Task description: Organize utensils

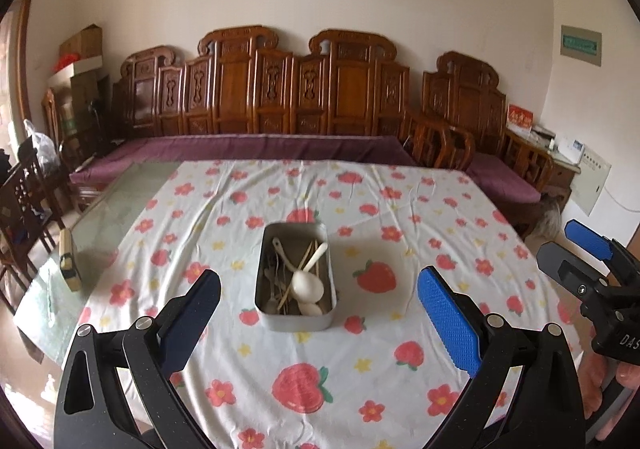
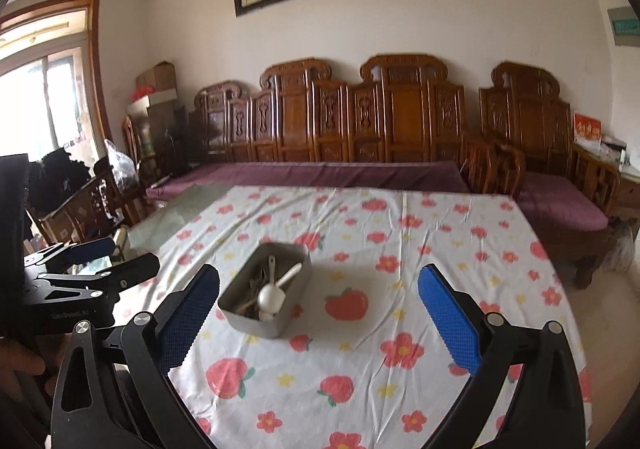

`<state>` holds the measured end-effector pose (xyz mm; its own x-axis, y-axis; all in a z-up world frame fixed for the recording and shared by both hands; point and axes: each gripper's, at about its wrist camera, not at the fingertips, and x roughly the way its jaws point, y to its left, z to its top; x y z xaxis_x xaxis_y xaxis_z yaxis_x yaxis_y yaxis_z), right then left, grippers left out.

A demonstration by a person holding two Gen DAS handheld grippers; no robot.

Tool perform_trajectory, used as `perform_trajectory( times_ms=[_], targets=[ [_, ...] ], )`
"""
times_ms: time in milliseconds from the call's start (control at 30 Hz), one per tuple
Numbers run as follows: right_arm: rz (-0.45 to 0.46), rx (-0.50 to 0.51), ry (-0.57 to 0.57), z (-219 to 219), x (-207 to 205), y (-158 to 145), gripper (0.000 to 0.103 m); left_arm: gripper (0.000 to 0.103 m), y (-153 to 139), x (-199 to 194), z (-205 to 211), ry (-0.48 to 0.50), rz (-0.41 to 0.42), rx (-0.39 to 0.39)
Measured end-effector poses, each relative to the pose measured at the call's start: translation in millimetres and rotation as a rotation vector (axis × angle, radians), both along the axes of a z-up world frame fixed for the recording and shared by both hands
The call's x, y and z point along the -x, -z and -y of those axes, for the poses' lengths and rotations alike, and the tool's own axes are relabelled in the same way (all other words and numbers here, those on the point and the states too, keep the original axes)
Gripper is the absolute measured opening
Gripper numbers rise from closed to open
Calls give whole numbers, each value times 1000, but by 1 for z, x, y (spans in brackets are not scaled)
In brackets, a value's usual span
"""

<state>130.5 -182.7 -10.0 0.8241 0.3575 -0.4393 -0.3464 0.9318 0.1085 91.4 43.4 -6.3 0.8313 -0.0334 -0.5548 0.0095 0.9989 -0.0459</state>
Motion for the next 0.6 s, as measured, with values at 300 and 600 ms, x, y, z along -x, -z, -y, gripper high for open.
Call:
perform_trajectory(
  times_ms=[300, 600],
  targets=[
    [67, -12, 25, 8, 17, -26, 100, 95, -27, 10, 10, 5, 74, -30],
    [73, -15, 33, 11, 19, -29, 100, 95, -27, 11, 12, 4, 81, -34]
  ],
)
